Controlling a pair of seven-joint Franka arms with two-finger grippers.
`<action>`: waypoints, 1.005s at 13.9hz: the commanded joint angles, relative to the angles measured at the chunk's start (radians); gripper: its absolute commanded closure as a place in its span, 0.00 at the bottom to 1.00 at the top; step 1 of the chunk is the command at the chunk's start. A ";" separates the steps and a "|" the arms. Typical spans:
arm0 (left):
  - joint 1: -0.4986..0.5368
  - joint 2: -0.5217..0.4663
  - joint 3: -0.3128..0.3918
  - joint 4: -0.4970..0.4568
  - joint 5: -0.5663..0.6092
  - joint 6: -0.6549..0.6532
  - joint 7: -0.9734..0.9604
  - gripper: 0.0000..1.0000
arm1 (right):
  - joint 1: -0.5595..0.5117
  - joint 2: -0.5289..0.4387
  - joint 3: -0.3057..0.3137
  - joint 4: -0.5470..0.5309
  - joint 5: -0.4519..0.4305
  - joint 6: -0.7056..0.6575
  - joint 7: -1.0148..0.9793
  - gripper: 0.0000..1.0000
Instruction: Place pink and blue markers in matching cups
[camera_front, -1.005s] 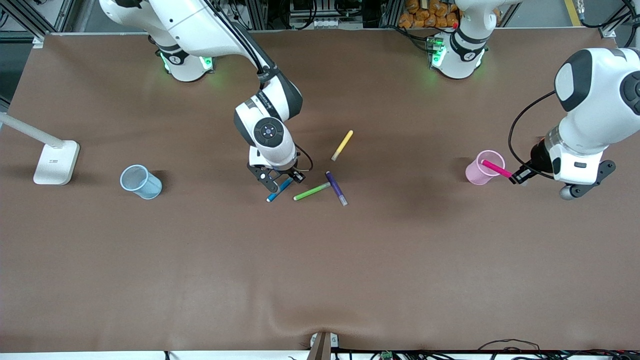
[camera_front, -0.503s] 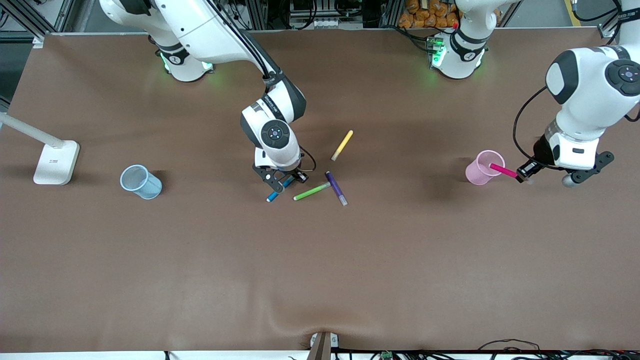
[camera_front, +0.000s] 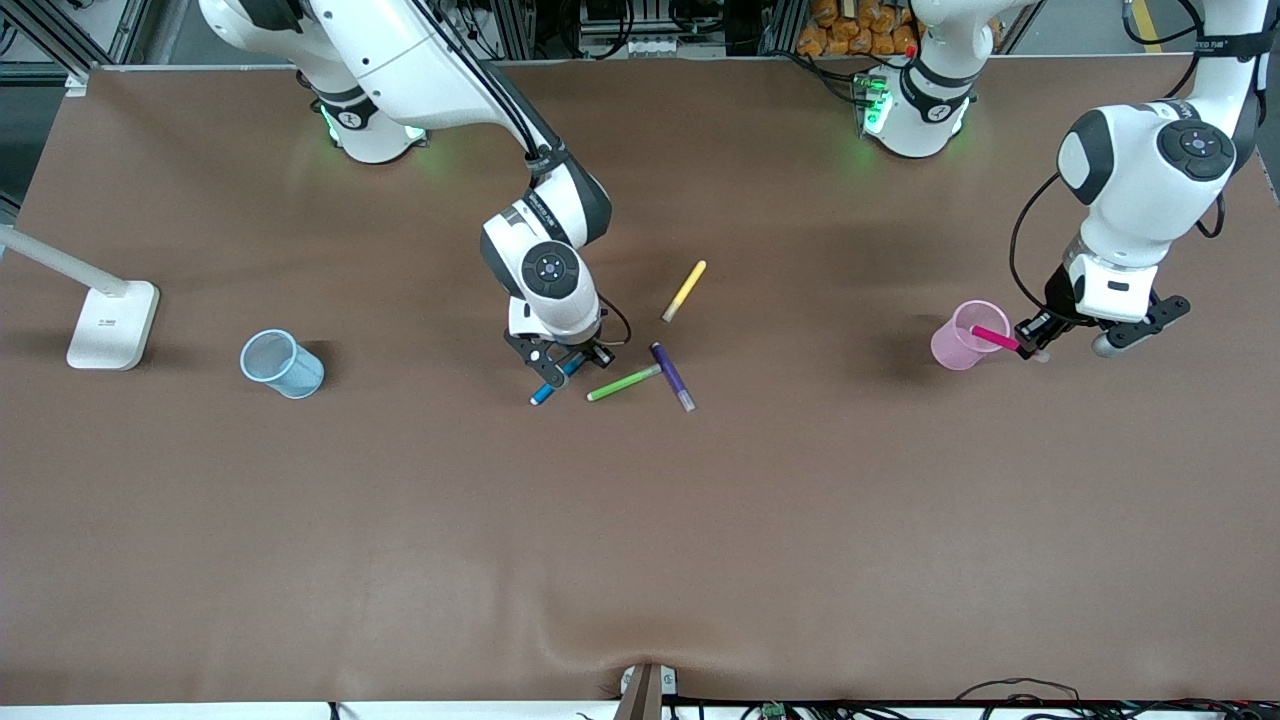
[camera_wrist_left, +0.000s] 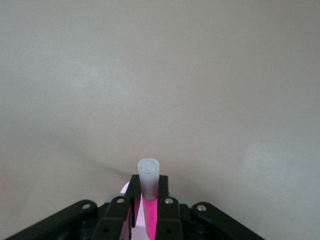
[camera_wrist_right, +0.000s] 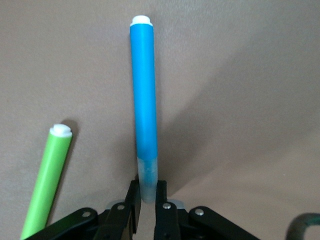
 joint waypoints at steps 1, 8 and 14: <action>0.022 -0.051 -0.010 -0.054 0.013 0.019 0.011 1.00 | -0.037 -0.057 -0.008 0.021 -0.015 -0.134 0.014 1.00; 0.017 -0.040 -0.013 -0.088 0.014 0.031 0.011 1.00 | -0.227 -0.169 -0.005 0.156 -0.001 -0.600 -0.213 1.00; 0.013 0.000 -0.027 -0.087 0.013 0.031 0.011 0.98 | -0.525 -0.245 -0.004 0.222 0.003 -0.944 -0.613 1.00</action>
